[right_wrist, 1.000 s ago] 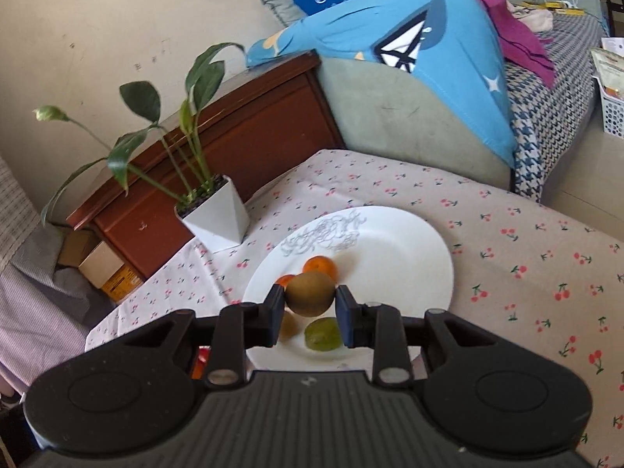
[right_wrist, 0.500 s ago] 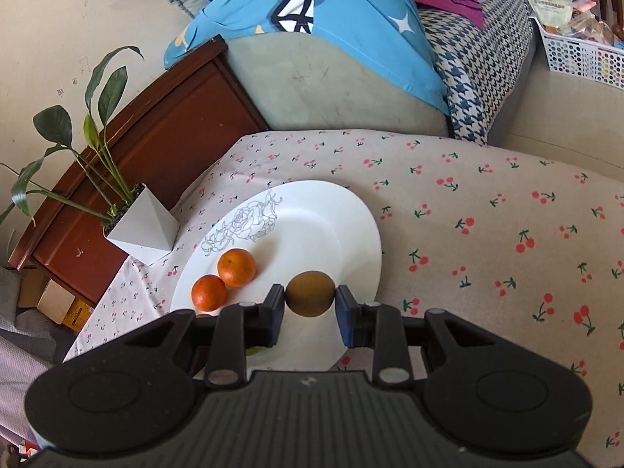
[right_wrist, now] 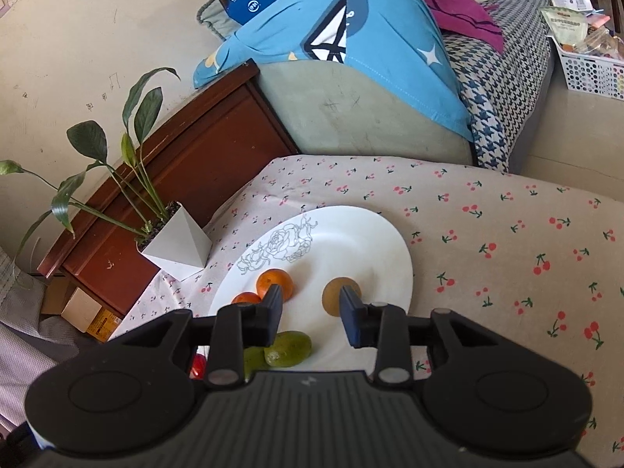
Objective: Organize fruits
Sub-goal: 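Place the kiwi and lime on the plate and open both tools, then grasp a mandarin orange from the cluster with the right tool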
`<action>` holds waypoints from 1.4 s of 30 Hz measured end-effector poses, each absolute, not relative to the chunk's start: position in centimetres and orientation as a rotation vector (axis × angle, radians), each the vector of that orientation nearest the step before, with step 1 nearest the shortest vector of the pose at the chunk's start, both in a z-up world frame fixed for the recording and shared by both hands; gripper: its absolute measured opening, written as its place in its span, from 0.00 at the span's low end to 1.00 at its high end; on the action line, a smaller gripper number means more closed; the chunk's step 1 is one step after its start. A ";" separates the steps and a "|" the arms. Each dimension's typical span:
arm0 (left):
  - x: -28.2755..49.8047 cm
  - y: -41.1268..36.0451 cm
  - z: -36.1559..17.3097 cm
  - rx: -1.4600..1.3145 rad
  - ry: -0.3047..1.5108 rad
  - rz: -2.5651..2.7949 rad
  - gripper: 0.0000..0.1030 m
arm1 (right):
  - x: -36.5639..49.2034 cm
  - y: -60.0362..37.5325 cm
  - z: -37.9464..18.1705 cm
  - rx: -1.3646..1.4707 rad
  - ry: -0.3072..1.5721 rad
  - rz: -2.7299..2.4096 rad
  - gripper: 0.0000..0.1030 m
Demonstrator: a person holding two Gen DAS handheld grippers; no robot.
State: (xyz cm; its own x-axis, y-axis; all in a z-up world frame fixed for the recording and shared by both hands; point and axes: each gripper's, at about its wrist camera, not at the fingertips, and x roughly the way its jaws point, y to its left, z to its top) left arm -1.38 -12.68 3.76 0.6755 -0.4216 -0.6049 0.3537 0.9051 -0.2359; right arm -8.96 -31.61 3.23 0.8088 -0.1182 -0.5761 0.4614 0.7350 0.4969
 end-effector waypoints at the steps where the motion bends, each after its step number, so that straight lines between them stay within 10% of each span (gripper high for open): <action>1: -1.3 -12.3 3.8 -0.100 0.716 -0.421 0.70 | -9.0 -31.3 3.3 0.670 0.550 -0.325 0.36; 42: -0.9 -0.7 3.2 -0.144 0.832 -0.144 0.78 | -6.6 -21.9 1.5 0.521 0.669 -0.028 0.38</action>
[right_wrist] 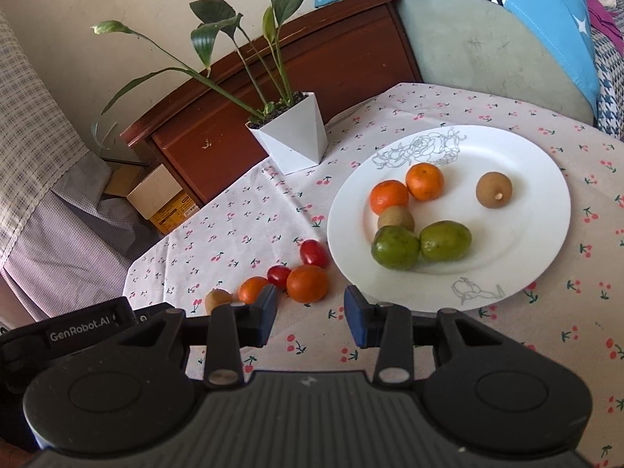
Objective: Organize fruits
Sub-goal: 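Grasp a mandarin orange from the cluster with the right tool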
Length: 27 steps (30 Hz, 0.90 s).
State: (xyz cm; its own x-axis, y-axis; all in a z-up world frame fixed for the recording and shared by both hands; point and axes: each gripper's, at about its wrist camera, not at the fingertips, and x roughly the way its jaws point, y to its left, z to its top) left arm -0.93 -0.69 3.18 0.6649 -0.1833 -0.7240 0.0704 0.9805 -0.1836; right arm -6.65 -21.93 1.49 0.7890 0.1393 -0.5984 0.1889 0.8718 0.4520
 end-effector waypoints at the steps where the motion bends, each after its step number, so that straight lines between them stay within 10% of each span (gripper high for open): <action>1: -0.9 -0.6 3.1 -0.142 0.832 -0.146 0.78 | -6.4 -21.7 1.3 0.518 0.670 -0.024 0.38; 27: -1.0 -1.2 1.0 -0.115 0.855 -0.232 0.78 | -2.8 -19.4 -1.0 0.402 0.665 -0.055 0.29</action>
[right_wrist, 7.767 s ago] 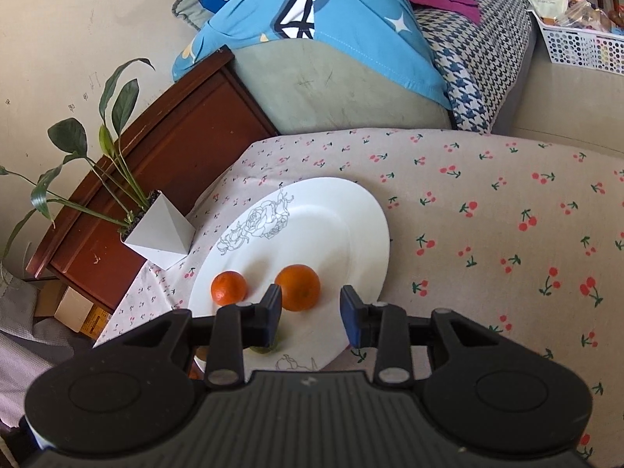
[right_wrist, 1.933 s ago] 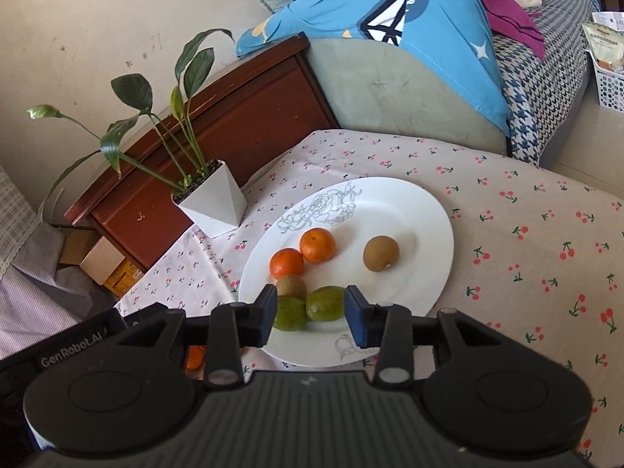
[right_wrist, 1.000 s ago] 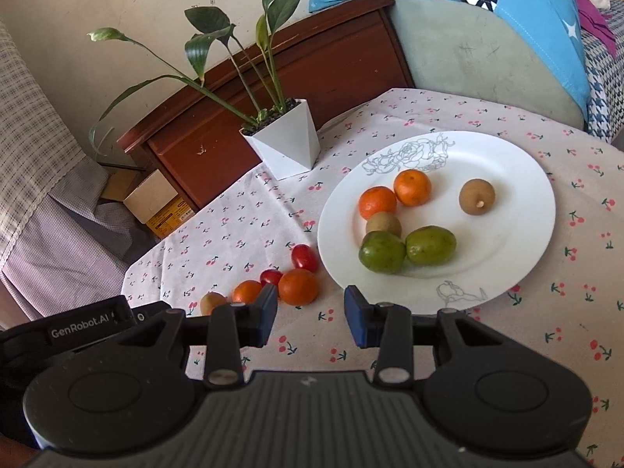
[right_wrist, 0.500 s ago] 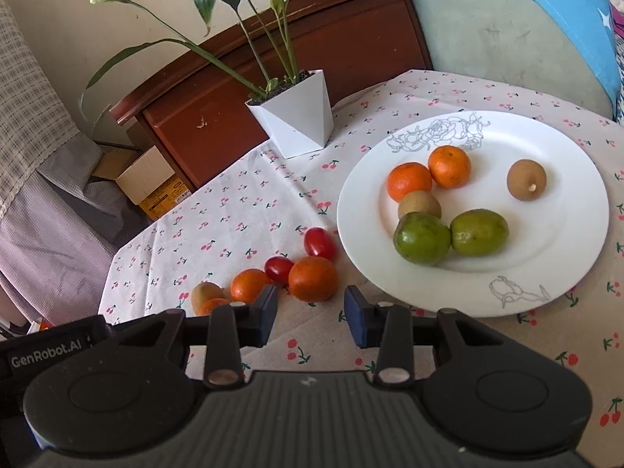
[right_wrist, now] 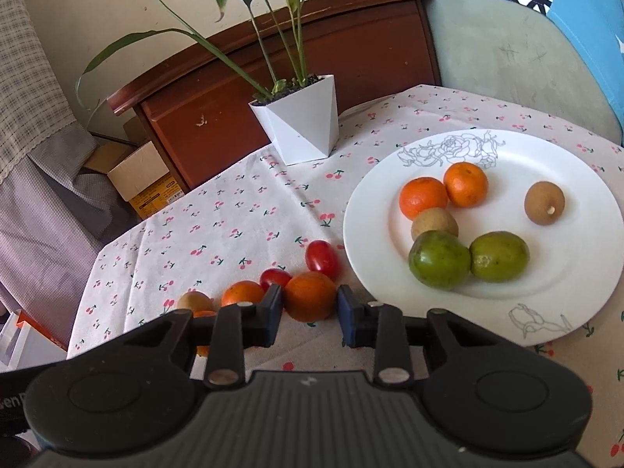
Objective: Organize fruits
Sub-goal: 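Grasp a mandarin orange from the cluster with the right tool, then grasp an orange with the left tool while the right tool carries its orange toward the plate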
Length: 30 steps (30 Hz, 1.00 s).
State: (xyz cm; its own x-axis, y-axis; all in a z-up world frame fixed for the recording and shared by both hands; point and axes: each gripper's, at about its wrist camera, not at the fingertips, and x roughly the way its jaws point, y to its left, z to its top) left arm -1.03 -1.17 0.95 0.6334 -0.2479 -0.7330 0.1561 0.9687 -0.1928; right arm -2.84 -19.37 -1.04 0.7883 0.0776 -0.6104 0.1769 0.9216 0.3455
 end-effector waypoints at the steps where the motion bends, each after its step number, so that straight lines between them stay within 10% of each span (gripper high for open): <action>1: -1.1 -1.3 0.9 -0.110 0.851 -0.235 0.78 | -2.9 -19.4 -0.8 0.405 0.669 -0.047 0.29; 14: -1.8 -3.5 0.5 -0.071 0.795 -0.314 0.76 | -6.0 -21.4 2.5 0.425 0.640 -0.019 0.29; 30: -1.4 -6.0 -1.0 -0.002 0.726 -0.350 0.27 | -7.1 -25.3 3.3 0.477 0.736 -0.005 0.29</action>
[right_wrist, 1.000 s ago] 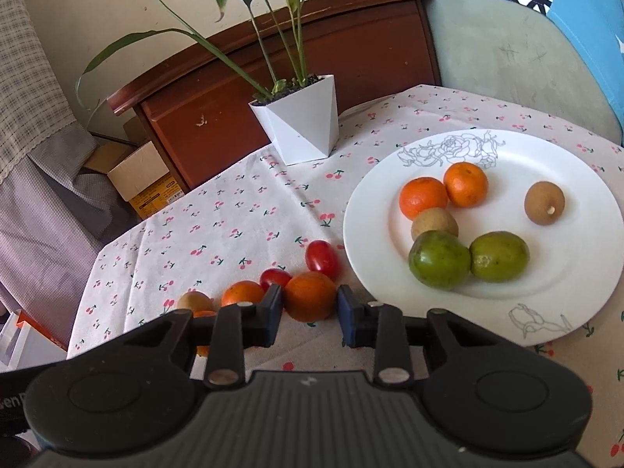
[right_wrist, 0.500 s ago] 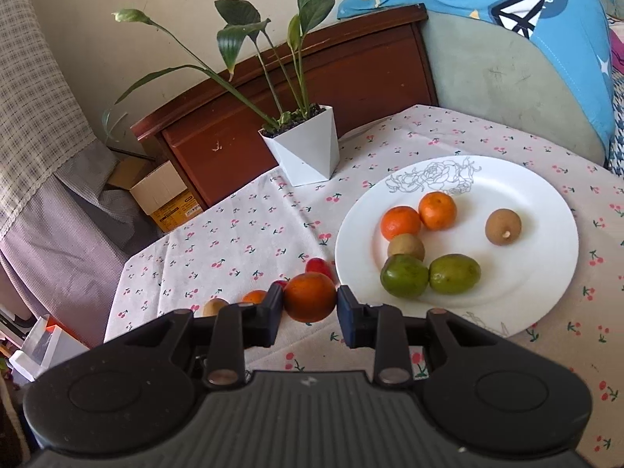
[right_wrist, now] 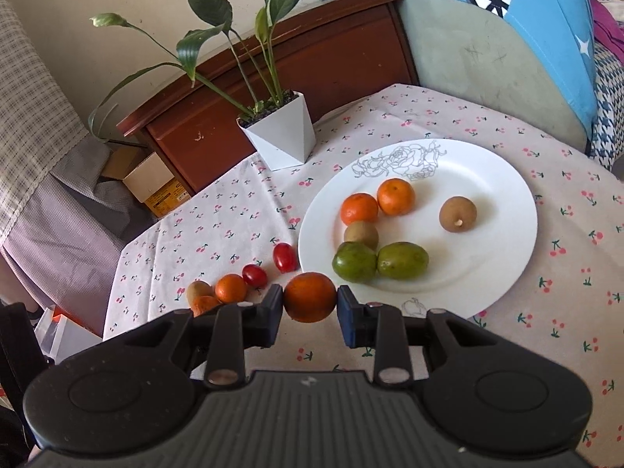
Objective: Organize fruits
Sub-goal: 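Grasp an orange with the left tool while the right tool carries its orange toward the plate, then lower both oranges onto the plate and open both tools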
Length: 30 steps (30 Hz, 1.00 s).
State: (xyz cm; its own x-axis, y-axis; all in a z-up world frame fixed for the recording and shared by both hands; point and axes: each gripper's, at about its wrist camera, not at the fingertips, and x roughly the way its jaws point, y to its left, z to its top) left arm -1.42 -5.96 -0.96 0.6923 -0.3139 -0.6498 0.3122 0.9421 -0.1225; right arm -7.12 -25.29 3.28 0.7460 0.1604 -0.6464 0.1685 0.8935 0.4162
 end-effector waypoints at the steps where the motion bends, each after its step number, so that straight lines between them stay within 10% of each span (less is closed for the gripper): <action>1: -1.5 -6.0 -1.0 0.001 0.724 -0.351 0.26 | -7.3 -25.5 3.2 0.492 0.731 -0.006 0.29; 30: 0.1 -15.7 2.1 -0.113 0.681 -0.601 0.26 | -8.7 -33.1 2.2 0.699 0.656 -0.303 0.29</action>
